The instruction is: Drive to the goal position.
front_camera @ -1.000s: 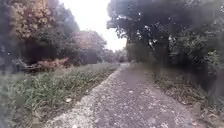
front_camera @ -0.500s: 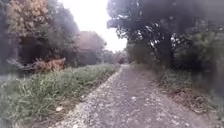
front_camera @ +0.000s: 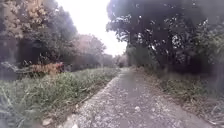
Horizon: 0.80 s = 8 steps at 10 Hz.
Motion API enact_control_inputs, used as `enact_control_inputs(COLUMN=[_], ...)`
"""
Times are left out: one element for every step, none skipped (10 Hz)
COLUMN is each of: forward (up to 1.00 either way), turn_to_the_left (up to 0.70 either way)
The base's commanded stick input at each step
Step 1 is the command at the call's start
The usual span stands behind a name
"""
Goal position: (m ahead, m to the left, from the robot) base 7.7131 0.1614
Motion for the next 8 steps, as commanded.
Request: enact_control_inputs(forward=[0.60, 0.60, 0.60, 0.60, 0.60, 0.60, 0.60, 0.60], turn_to_the_left=[-0.11, -0.11, -0.11, -0.11, -0.11, -0.11, -0.11, -0.11])
